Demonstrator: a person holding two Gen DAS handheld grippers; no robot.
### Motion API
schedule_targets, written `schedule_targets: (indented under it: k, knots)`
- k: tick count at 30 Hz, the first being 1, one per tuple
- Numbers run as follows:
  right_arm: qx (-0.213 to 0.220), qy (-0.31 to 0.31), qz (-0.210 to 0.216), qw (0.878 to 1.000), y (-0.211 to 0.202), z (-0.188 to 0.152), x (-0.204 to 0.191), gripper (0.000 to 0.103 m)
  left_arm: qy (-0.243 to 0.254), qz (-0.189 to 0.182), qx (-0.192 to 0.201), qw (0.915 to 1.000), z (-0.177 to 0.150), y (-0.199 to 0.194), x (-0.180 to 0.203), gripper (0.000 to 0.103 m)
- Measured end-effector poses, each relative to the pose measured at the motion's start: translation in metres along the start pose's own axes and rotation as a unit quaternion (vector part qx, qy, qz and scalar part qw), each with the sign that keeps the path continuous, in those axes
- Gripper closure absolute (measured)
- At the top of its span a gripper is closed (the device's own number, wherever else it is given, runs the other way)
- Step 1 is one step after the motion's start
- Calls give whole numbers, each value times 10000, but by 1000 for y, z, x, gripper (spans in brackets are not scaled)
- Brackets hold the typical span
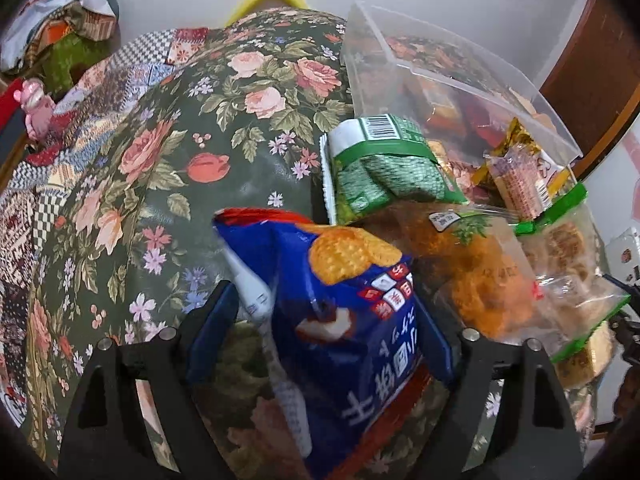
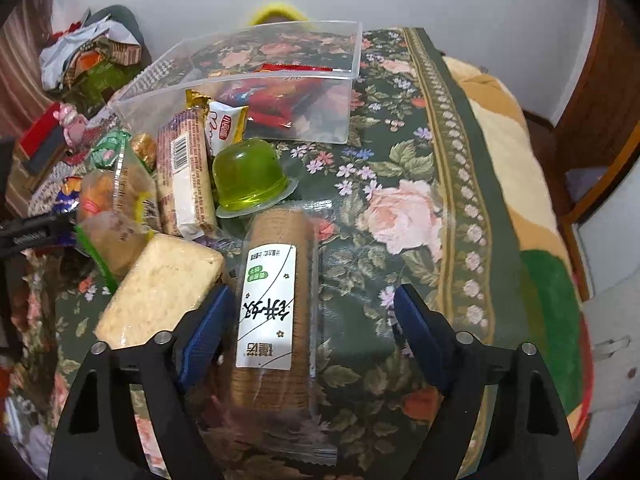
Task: Organize snacks
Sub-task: 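Grasp the blue cracker bag with the left tool while the right tool grasps the biscuit roll, then lower both snacks into the clear box and open both tools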
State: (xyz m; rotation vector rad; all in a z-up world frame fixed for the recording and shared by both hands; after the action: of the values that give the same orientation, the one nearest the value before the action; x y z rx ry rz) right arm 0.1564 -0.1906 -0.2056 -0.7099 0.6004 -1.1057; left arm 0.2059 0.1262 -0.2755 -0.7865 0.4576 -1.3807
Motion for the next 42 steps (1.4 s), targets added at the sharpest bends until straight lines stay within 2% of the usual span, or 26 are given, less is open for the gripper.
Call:
schedule_targets:
  k: [3,7,10,11,13,20,29,35,42]
  knots:
    - [-26,14,107,9999,0,0,-3,36,4,-79,36,10000,0,0,3,36]
    - [-35,-52,237,9997,-1,1,-8,50,116,-87,67,9999,-4,-6,4,39]
    - [-60,14,341,9994,2,0,-8,55,223,-100,94,9997,-8,-15,5,40]
    - [-110,30,352,9993,5,-1,-7,56,267,-100,105,9995,-9,-19,5,40]
    - [-302,32,300,9991,15,-5,-6,65,346,-93,153,9992,-11,-27,6,40]
    - [-54,153,99,9998,0,-8,1,67,537,-119,422,9976,-7,-57,10,41]
    - [399,348,-90,9986,-32,8,25,72,444,-317,917,9943,25,-92,21,41]
    - [726,378,-107,9966,-46,26,28,72,532,-452,1221,9901,48,-106,37,41]
    - [1196,290,33,9924,-55,63,18,72,670,-530,1472,9854,79,-107,55,41]
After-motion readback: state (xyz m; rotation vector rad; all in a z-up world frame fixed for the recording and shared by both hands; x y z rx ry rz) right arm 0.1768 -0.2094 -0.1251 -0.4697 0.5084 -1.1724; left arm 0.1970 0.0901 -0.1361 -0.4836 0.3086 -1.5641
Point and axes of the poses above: each gripper's, at about its wrist camera, not at the fingertips, and y roughly the way its jaws point, x to its right, z to its top, the point moved 2 cm from there along y, roughly the way its jaws point, and after that the axes turned 12 degrees about x, right-handed, at the moved point
